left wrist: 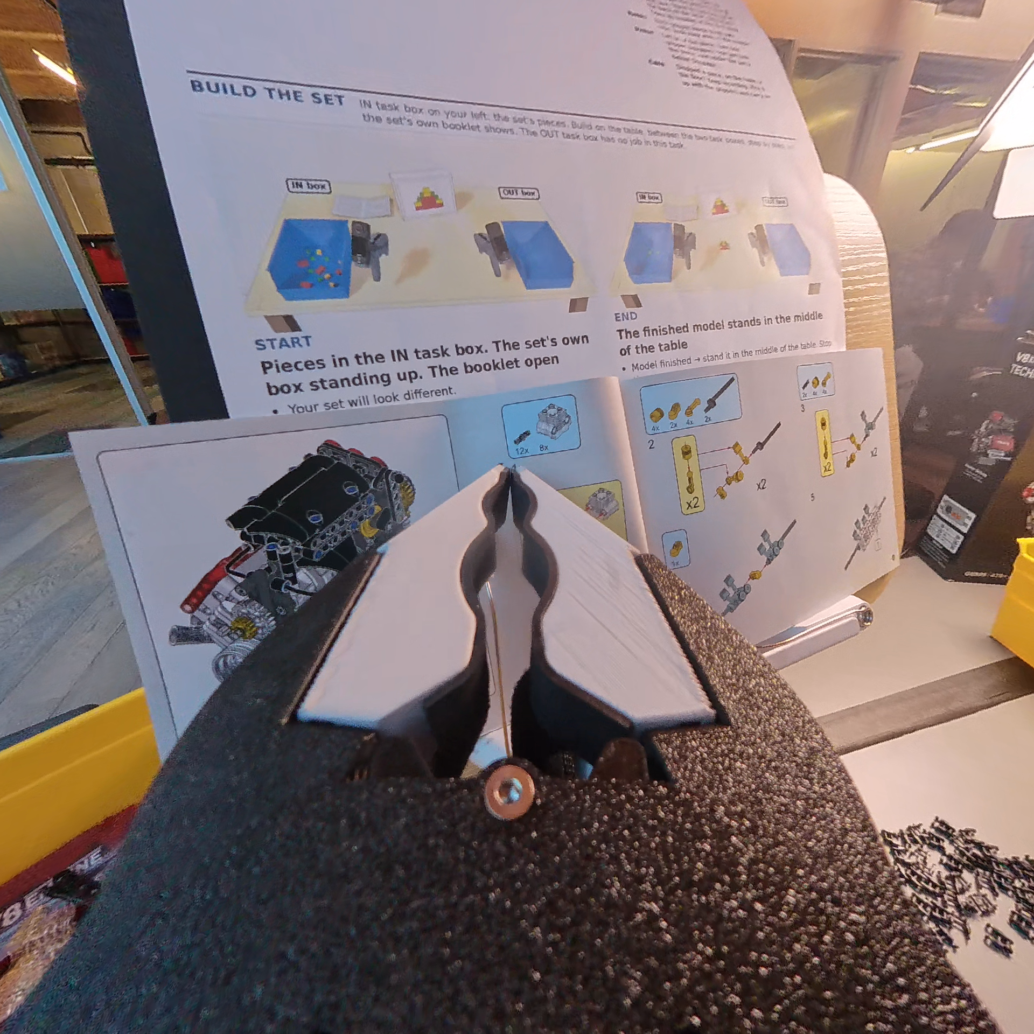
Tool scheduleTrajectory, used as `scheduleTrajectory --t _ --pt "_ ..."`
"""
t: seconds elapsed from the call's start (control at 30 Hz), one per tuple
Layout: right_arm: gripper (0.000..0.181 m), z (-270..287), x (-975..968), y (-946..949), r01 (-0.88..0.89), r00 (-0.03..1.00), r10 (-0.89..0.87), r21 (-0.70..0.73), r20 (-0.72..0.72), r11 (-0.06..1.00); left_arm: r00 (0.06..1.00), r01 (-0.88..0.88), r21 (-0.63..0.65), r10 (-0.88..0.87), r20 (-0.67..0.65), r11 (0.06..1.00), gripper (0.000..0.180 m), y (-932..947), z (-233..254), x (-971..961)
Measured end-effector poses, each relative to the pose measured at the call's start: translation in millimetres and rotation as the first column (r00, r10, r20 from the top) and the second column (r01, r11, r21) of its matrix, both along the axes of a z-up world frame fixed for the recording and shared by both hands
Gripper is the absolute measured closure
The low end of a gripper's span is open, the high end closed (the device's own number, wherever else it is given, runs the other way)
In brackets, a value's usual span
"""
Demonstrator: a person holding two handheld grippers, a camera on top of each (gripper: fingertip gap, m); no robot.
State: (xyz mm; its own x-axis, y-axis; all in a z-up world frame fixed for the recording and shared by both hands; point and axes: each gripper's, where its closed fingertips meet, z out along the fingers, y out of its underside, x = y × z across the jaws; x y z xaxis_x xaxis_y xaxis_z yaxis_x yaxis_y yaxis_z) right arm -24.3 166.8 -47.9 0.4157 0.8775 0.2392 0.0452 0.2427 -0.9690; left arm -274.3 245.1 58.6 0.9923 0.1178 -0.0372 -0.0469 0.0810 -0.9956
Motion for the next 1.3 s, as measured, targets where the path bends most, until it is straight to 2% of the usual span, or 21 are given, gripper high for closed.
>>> scheduleTrajectory --t 0.47,0.63,0.73,0.77,0.8,0.87,0.93,0.97,1.03,1.13,1.17,1.2,1.27,1.3 --pt "0.158 -18.0 -12.6 -9.0 -0.054 0.996 0.054 -0.015 0.065 0.998 0.996 0.000 -0.043 -0.004 -0.086 0.999 0.180 -1.7 0.7 3.2" --pt "0.160 -1.6 -20.7 49.1 0.116 0.993 -0.115 -0.090 0.021 0.989 0.996 0.027 -0.028 -0.029 -0.079 0.999 0.180 -3.9 5.6 2.1" --pt "0.159 26.3 -33.3 107.0 0.225 0.974 -0.226 -0.066 -0.015 0.972 0.997 0.008 -0.029 -0.010 -0.080 1.000 0.180 -7.4 5.6 -3.5" --pt "0.150 34.8 -37.1 126.1 0.233 0.971 -0.236 -0.079 -0.033 0.969 0.996 -0.011 -0.028 0.009 -0.083 1.000 0.180 -11.6 5.7 -9.8" --pt "0.133 41.5 -40.0 143.1 0.221 0.972 -0.229 -0.122 -0.055 0.968 0.996 -0.033 -0.026 0.030 -0.083 0.999 0.175 -18.1 6.5 -18.8" --pt "0.095 47.4 -43.3 171.2 0.180 0.976 -0.205 -0.255 -0.077 0.950 0.997 -0.052 -0.011 0.051 -0.065 0.999 0.154 -35.9 10.6 -40.6" --pt "0.087 48.1 -49.8 185.7 0.127 0.985 -0.157 -0.325 -0.069 0.937 0.996 -0.087 0.002 0.087 -0.022 0.996 0.127 -53.0 14.0 -71.6" --pt "0.088 48.5 -53.9 190.2 0.112 0.989 -0.137 -0.327 -0.054 0.939 0.997 -0.073 -0.012 0.073 0.008 0.997 0.117 -56.0 12.3 -84.0" --pt "0.107 50.6 -66.7 188.8 0.015 0.998 -0.033 -0.337 -0.048 0.941 0.996 0.023 -0.061 -0.018 0.082 0.998 0.099 -49.7 2.1 -97.0" --pt "0.130 52.8 -73.3 193.3 -0.101 0.994 0.080 -0.394 -0.069 0.914 0.952 0.270 -0.203 -0.229 0.205 0.941 0.096 -28.4 -35.2 -85.1" --pt "0.137 53.1 -72.4 195.3 -0.133 0.991 0.114 -0.403 -0.072 0.906 0.912 0.379 -0.227 -0.320 0.257 0.897 0.100 -24.5 -45.1 -70.7" --pt "0.143 53.5 -71.0 196.1 -0.173 0.985 0.153 -0.418 -0.079 0.892 0.869 0.469 -0.222 -0.402 0.287 0.855 0.117 -22.7 -49.6 -54.9" --pt "0.150 55.3 -67.4 196.2 -0.255 0.967 0.233 -0.467 -0.106 0.847 0.892 0.432 -0.219 -0.380 0.244 0.875 0.134 -15.9 -51.8 -52.0" --pt "0.151 54.8 -66.3 196.4 -0.265 0.964 0.252 -0.465 -0.091 0.845 0.900 0.416 -0.218 -0.366 0.237 0.883 0.134 -15.0 -51.4 -51.7"
